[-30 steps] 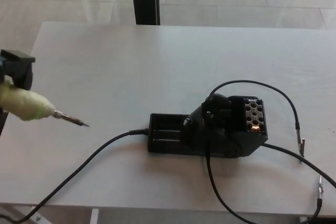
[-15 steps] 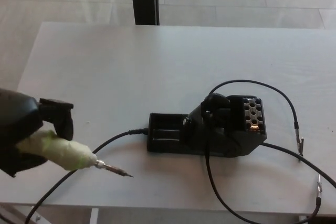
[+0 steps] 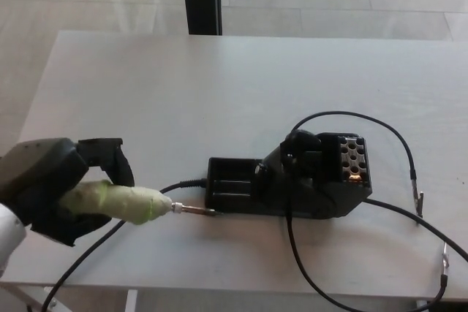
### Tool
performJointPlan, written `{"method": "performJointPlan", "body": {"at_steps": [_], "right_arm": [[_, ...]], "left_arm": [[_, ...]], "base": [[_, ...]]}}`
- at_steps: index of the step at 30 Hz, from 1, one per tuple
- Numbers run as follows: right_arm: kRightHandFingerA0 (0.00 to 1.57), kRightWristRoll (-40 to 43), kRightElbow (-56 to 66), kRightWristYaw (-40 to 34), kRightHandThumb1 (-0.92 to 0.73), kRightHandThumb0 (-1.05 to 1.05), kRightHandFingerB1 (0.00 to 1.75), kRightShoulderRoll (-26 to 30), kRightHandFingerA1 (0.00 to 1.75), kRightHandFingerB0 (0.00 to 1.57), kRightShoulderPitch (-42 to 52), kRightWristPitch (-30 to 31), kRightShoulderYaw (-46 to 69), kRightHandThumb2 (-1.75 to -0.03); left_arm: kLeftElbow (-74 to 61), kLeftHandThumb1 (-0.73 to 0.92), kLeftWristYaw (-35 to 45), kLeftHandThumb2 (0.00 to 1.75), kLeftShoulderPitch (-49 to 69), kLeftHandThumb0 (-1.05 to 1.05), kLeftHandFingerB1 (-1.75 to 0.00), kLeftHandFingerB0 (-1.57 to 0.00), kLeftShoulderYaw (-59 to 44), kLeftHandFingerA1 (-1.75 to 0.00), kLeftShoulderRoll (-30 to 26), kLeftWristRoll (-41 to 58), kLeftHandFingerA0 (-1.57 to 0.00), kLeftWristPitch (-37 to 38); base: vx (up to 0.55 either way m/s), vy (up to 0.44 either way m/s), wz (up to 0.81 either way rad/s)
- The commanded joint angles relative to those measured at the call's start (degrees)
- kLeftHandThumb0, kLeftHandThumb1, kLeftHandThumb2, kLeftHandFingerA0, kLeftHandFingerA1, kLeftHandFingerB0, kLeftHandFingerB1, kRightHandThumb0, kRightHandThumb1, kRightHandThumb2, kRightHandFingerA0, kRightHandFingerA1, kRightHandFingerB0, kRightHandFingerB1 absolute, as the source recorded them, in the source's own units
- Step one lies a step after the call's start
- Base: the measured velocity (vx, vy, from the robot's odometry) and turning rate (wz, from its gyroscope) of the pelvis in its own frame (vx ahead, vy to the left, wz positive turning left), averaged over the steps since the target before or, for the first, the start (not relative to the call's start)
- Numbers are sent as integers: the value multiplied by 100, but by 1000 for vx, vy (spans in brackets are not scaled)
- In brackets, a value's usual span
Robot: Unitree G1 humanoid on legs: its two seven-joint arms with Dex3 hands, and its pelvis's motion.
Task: Use the left hand of the robot to grab the soldering gun kept on the middle of the table and pull it out of its base and keep it on the left side of the base
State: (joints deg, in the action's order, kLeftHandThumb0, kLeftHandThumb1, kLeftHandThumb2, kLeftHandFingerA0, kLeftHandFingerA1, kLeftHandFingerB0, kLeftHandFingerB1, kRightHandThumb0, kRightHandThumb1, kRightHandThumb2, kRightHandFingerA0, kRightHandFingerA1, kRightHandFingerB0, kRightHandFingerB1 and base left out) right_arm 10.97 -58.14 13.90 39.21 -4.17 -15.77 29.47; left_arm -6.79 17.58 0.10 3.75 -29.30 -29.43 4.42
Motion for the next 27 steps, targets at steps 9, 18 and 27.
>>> {"method": "performJointPlan", "body": {"at_steps": [9, 18, 27], "right_arm": [[157, 14, 85, 17, -85, -105, 97, 128, 102, 115, 95, 44, -54, -78], [157, 120, -2, 58, -84, -105, 102, 143, 104, 107, -15, 122, 23, -77], [157, 160, 105, 85, -81, -105, 113, 132, 107, 92, -13, 225, 63, -77]], "left_arm": [[-41, 56, 529, 78, -134, -58, -32, -5, 594, -19, -801, -945, 0, -632], [-157, 60, 638, 77, -161, -63, -16, -3, 759, 0, -1193, -1162, 0, -537], [-187, 50, 461, 83, -115, -80, -11, -5, 710, -20, -1274, -1217, 0, -368]], "base": [[0, 0, 0], [0, 0, 0], [0, 0, 0]]}}
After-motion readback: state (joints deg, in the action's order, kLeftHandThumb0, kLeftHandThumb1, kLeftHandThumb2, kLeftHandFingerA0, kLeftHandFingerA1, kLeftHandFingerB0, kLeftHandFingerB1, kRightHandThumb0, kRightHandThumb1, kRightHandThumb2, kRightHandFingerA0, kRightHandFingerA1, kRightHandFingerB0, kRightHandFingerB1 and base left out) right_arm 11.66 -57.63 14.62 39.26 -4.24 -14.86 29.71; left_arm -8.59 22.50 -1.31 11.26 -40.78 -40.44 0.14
